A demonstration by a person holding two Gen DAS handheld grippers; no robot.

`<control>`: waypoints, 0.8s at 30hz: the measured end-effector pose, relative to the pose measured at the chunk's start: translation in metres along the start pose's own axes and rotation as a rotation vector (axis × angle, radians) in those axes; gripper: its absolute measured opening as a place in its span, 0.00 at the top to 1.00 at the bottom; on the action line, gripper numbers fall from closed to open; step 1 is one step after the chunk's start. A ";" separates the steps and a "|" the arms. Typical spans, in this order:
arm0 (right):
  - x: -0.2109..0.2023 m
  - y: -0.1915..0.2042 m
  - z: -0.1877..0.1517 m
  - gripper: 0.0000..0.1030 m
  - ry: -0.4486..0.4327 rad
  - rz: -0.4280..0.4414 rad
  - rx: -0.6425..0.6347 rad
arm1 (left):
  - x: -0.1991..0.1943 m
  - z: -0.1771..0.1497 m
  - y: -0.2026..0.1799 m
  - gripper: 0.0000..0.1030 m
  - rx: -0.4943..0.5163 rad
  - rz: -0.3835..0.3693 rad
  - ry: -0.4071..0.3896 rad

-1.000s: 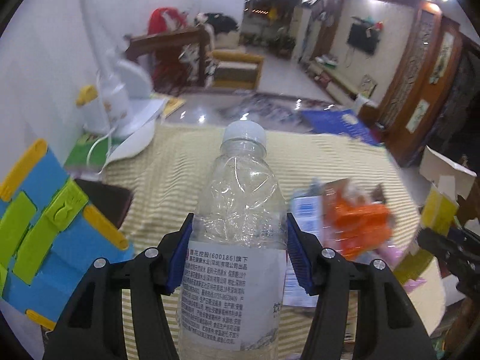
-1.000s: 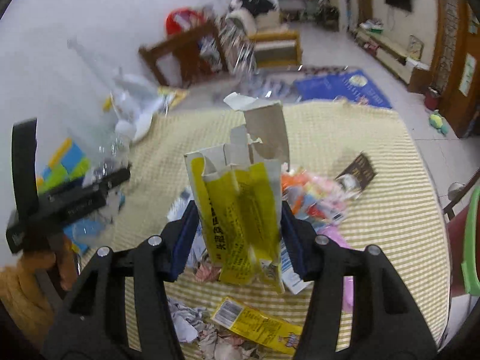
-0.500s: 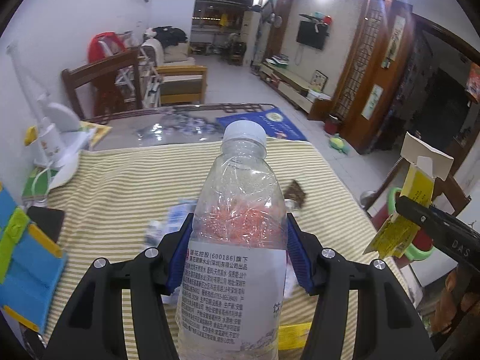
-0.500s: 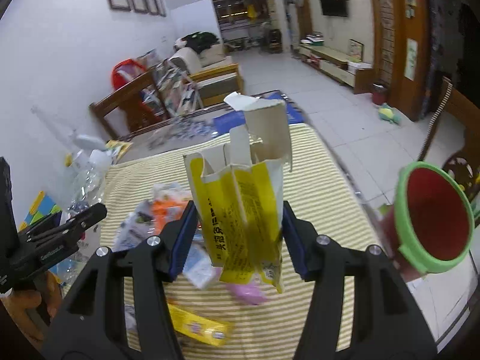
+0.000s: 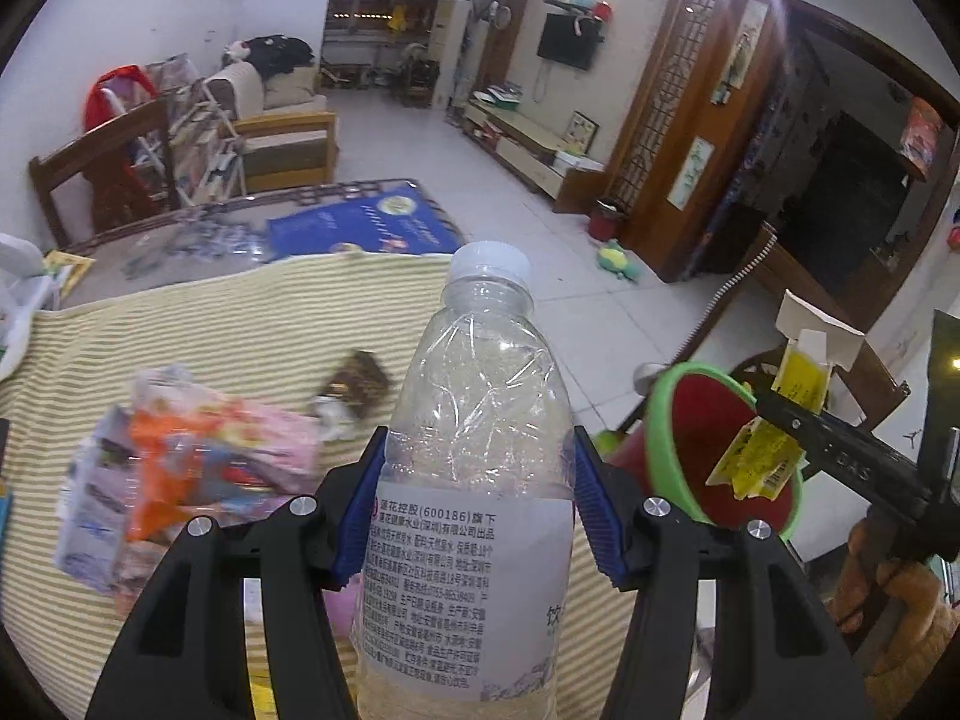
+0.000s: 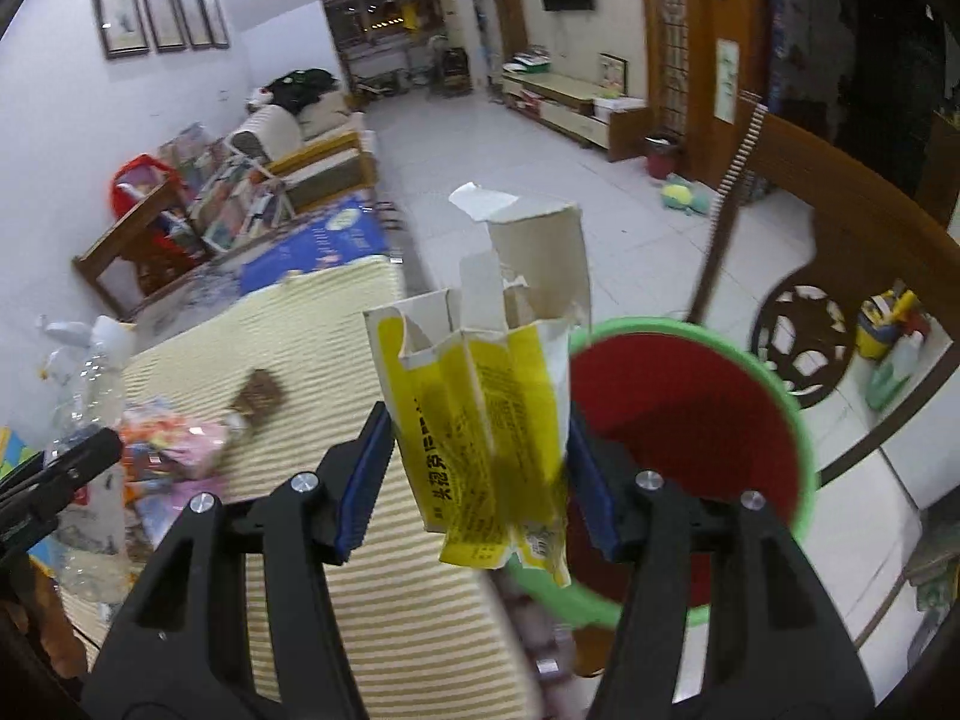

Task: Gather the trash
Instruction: 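Carry the bottle and yellow box to the red bucket and release both, then grasp crumpled grey paper with the left tool while the right tool reaches the pile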

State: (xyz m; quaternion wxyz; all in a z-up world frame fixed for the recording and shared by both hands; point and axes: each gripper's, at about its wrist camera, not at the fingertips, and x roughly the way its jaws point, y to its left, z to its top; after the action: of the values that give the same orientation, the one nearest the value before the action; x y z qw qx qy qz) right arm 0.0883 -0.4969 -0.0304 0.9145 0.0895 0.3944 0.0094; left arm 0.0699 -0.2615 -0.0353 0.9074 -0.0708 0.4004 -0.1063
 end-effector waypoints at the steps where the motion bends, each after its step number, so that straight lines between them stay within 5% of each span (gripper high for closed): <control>1: 0.002 -0.008 0.001 0.46 0.004 -0.009 0.002 | 0.003 0.000 -0.008 0.46 0.004 -0.006 0.003; 12: 0.012 -0.087 0.015 0.41 0.001 -0.054 0.015 | 0.039 0.011 -0.102 0.46 0.092 -0.075 0.030; 14: 0.013 -0.097 0.015 0.16 -0.001 -0.080 0.021 | 0.042 0.013 -0.114 0.46 0.106 -0.082 0.032; 15: 0.012 -0.101 0.016 0.12 -0.009 -0.087 0.027 | 0.043 0.014 -0.120 0.46 0.110 -0.084 0.034; 24: -0.015 -0.138 0.016 0.11 -0.056 -0.127 0.087 | 0.078 0.017 -0.173 0.47 0.175 -0.163 0.100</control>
State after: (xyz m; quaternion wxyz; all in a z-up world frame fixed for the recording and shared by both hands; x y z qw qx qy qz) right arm 0.0823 -0.6361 -0.0327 0.9192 0.1040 0.3735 -0.0681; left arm 0.1096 -0.4479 -0.0423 0.8774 -0.0182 0.4272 -0.2174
